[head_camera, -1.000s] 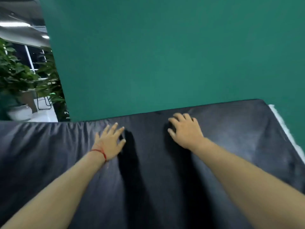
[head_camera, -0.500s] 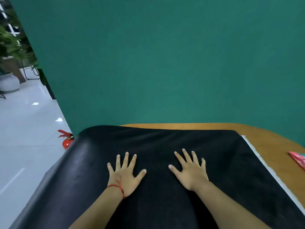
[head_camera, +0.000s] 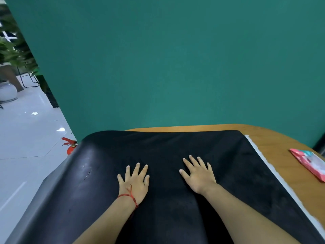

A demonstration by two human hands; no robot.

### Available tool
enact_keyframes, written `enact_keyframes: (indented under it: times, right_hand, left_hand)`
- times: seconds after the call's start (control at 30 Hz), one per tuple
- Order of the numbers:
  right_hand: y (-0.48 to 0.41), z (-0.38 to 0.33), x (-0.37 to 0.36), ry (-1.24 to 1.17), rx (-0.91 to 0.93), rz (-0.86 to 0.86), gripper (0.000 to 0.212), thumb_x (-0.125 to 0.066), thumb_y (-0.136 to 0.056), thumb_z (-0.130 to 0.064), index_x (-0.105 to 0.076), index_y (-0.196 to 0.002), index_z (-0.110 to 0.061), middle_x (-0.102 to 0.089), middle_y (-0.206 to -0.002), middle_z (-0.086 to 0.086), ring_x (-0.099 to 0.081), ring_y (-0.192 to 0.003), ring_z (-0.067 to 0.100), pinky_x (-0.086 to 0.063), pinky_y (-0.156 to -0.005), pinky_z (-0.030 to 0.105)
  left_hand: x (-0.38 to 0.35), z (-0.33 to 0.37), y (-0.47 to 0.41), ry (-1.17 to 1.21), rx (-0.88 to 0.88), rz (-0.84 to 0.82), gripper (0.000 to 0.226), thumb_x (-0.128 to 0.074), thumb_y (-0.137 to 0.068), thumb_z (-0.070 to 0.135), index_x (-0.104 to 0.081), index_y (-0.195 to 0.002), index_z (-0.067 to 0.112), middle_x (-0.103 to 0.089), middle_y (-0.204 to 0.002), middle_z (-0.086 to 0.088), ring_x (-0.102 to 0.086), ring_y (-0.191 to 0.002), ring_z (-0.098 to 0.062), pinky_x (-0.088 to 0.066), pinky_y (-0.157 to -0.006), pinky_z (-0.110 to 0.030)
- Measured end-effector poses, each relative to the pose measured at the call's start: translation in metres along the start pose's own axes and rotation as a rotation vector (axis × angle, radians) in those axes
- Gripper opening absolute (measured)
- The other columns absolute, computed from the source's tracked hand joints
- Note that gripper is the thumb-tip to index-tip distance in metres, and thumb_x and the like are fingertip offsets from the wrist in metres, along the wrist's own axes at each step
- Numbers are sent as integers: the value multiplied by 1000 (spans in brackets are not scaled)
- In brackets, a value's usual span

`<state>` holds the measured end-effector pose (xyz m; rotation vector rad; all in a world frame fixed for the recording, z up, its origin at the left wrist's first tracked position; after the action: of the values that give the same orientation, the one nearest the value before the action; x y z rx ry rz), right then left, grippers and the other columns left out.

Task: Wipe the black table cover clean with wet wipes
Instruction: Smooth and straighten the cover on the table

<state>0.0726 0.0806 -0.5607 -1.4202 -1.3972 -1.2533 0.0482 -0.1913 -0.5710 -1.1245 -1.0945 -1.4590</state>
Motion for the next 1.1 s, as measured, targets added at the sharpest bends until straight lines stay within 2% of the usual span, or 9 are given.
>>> enact_keyframes:
  times: [0.13,0.33,0.43,0.57,0.73,0.87,0.93,1.0,1.1]
  right_hand:
    - [37,9,2,7,17,-11,63,-25,-109,-62,-22,-167,-39,-11,-177,-10,-5,-164,23,-13,-130,53]
    - [126,5,-1,41,141,80,48,-39,-109,-48,-47,-156,-38,-38,-166,-10,-32,-153,21,-37,-116,45]
    - [176,-6,-7,55,279,86,47,-41,-107,-48,-51,-152,-40,-43,-161,-14,-38,-147,19,-41,-111,44]
    - [235,-12,-16,40,333,-13,63,-37,-103,-65,-38,-161,-40,-29,-170,-13,-21,-158,19,-24,-126,45]
    - [279,-14,-30,133,365,-152,108,-40,-83,-92,-7,-169,-36,4,-178,-5,9,-164,26,-2,-129,61]
    - [285,-15,-39,324,371,-116,103,-61,-95,-54,8,-168,-32,11,-177,3,8,-163,37,-8,-126,67]
    - [286,-20,-40,341,351,-105,102,-62,-95,-40,8,-168,-30,10,-177,6,6,-162,41,-10,-125,70]
    - [284,-21,-38,320,353,-108,97,-59,-96,-39,5,-168,-31,5,-178,6,2,-162,42,-13,-125,70]
    - [280,-19,-18,248,370,-90,88,-52,-96,-46,-3,-169,-38,-8,-178,-1,-12,-163,35,-23,-126,62]
  left_hand:
    - [-9,31,50,3,-116,-1,53,-18,-112,43,-12,-164,48,-6,-174,15,1,-162,-28,-5,-127,-62]
    - [-18,52,131,5,-278,-48,51,-30,-111,44,-24,-161,50,-13,-172,20,-4,-162,-22,-8,-127,-58]
    - [-21,48,169,7,-343,-57,50,-34,-109,50,-27,-159,53,-15,-170,24,-6,-161,-14,-10,-128,-53]
    - [-20,29,208,9,-386,-50,55,-29,-103,60,-29,-157,54,-19,-169,27,-8,-159,-4,-9,-128,-41]
    - [-10,7,248,1,-404,-17,70,-33,-93,80,-28,-158,54,-12,-166,34,-1,-157,2,0,-127,-32]
    - [-7,-9,266,-77,-409,-25,85,-36,-82,91,-18,-159,58,0,-163,39,8,-156,5,3,-128,-37]
    - [-3,-19,265,-67,-391,-17,88,-40,-81,92,-18,-159,57,1,-164,37,7,-156,3,2,-128,-38]
    - [-1,-28,264,-74,-376,26,87,-39,-82,93,-22,-159,55,-4,-166,34,0,-158,-2,-6,-129,-43]
    - [4,-35,262,-99,-392,177,82,-35,-85,95,-35,-157,54,-30,-164,27,-29,-156,-13,-28,-123,-51]
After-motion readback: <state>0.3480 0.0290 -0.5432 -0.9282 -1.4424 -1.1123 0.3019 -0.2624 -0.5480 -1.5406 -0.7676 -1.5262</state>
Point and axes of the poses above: each hand's wrist, its own y-axis away from the middle knuckle, its own x-axis out of the back of the hand, z = x × y, the point moved 8 cm from there along -y, towards the middle knuckle
